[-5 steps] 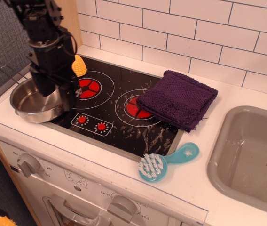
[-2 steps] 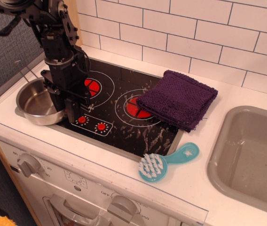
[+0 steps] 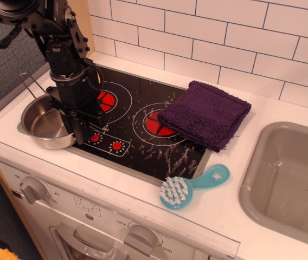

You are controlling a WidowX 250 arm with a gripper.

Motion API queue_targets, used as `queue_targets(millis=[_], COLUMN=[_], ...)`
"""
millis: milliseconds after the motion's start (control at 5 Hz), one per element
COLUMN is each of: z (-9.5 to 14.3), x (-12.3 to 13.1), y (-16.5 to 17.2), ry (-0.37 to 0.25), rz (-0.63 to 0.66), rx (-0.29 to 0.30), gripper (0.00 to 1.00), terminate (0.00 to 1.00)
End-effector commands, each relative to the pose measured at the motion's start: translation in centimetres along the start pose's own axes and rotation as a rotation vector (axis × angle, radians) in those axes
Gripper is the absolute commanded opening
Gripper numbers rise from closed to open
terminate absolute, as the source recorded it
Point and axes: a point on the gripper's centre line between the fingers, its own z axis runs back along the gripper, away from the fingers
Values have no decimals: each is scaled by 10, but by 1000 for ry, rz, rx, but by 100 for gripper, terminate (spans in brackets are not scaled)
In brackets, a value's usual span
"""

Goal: Put the pot on the napkin.

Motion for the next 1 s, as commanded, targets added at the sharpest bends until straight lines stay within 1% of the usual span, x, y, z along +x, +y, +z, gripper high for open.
queue_targets(millis=[0, 200, 400, 600, 800], z=[51, 75, 81, 82, 81], x=[-7, 8, 56, 102, 133], y=[-24, -54, -95, -128, -150], ry=[-144, -214, -300, -334, -341], rz=[246, 304, 139, 47, 20], rx=[93, 126, 90, 55, 42], gripper=[0, 0, 0, 0, 0], terminate=[0, 0, 0, 0, 0])
